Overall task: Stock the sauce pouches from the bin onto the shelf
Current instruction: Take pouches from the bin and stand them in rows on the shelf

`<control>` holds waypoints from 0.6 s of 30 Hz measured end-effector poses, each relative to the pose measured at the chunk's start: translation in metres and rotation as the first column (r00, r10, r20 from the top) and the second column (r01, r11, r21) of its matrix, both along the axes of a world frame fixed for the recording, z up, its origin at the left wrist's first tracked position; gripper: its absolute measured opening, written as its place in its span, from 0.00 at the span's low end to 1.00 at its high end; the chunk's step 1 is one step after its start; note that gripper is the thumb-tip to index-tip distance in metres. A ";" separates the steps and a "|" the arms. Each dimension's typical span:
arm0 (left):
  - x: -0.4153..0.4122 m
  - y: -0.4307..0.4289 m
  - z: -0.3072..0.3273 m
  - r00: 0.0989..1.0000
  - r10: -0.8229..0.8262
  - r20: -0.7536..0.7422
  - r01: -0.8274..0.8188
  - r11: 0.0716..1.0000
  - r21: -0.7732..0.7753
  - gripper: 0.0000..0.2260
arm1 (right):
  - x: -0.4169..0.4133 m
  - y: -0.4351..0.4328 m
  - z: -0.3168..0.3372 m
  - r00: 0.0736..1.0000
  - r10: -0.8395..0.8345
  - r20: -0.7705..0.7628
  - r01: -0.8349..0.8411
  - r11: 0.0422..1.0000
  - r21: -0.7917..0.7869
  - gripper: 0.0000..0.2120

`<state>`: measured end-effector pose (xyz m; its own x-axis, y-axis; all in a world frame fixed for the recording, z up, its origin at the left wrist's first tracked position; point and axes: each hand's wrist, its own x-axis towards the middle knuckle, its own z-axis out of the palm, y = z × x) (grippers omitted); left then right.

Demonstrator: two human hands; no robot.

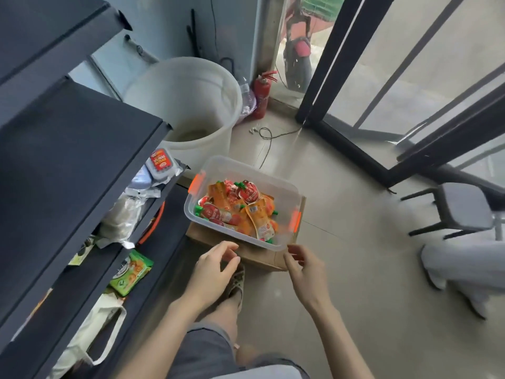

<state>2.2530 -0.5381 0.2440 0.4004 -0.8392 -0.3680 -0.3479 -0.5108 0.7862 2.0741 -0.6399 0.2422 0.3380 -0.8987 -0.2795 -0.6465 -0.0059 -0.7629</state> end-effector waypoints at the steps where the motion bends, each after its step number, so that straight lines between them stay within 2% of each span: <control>1: 0.006 -0.015 -0.006 1.000 0.011 -0.024 -0.010 1.000 0.029 0.08 | 0.007 -0.015 -0.005 1.000 -0.010 -0.008 0.011 0.999 0.035 0.06; 8: 0.045 -0.107 -0.069 0.994 0.013 -0.106 0.009 0.979 0.206 0.09 | 0.056 -0.100 -0.058 0.999 -0.030 -0.035 0.036 0.980 0.198 0.05; 12: 0.055 -0.146 -0.111 0.982 0.103 -0.156 -0.058 0.961 0.270 0.05 | 0.078 -0.133 -0.098 0.997 -0.054 -0.063 0.069 0.960 0.270 0.06; 18: 0.054 -0.183 -0.179 0.941 0.279 -0.190 -0.192 0.906 0.377 0.07 | 0.094 -0.170 -0.169 0.988 0.004 -0.154 0.054 0.926 0.373 0.05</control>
<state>2.3074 -0.7213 0.0647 0.4363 -0.5318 -0.7258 -0.0117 -0.8099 0.5865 2.1683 -0.8097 0.0735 0.2448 -0.7255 -0.6432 -0.7493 0.2794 -0.6004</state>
